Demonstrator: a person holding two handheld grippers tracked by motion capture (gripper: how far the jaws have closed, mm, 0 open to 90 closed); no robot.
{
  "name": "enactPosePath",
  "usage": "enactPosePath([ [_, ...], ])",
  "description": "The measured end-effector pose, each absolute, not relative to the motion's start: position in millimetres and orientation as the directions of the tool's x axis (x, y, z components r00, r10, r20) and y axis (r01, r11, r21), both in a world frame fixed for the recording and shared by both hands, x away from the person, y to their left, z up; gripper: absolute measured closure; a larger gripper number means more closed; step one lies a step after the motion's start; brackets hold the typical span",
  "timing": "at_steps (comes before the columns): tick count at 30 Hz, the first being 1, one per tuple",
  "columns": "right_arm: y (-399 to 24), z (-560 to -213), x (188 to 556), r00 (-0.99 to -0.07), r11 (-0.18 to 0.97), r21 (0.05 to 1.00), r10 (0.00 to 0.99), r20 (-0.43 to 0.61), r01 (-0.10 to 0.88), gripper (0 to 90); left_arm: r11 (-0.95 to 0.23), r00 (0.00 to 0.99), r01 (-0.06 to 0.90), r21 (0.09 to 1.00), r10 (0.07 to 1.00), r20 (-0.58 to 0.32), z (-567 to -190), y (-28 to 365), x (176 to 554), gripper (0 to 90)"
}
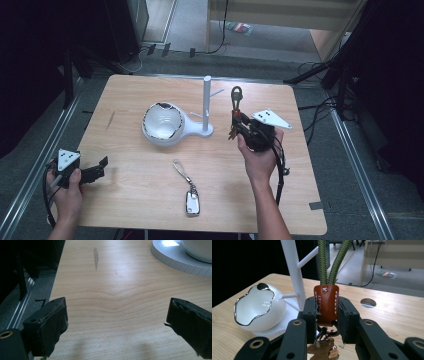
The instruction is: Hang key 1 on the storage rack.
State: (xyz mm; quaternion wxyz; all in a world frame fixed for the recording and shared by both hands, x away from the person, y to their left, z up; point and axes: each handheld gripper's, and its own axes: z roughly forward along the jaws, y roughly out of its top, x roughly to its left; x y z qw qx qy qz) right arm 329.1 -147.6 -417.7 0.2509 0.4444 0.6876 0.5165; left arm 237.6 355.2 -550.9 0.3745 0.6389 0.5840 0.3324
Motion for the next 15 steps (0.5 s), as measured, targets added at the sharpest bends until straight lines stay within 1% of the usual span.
enactPosePath([
  [12,-139,-421,351,-0.528,0.035,0.918,0.826,0.196,0.394,71.0,-0.049,0.103,0.502,0.863,0.995,-0.004,-551,355,237,3.9],
  [15,-135,-422,355,-0.535,0.036,0.917,0.821,0.200,0.398,70.9,-0.048,0.103,0.503,0.863,0.995,-0.005,-551,355,237,3.9],
])
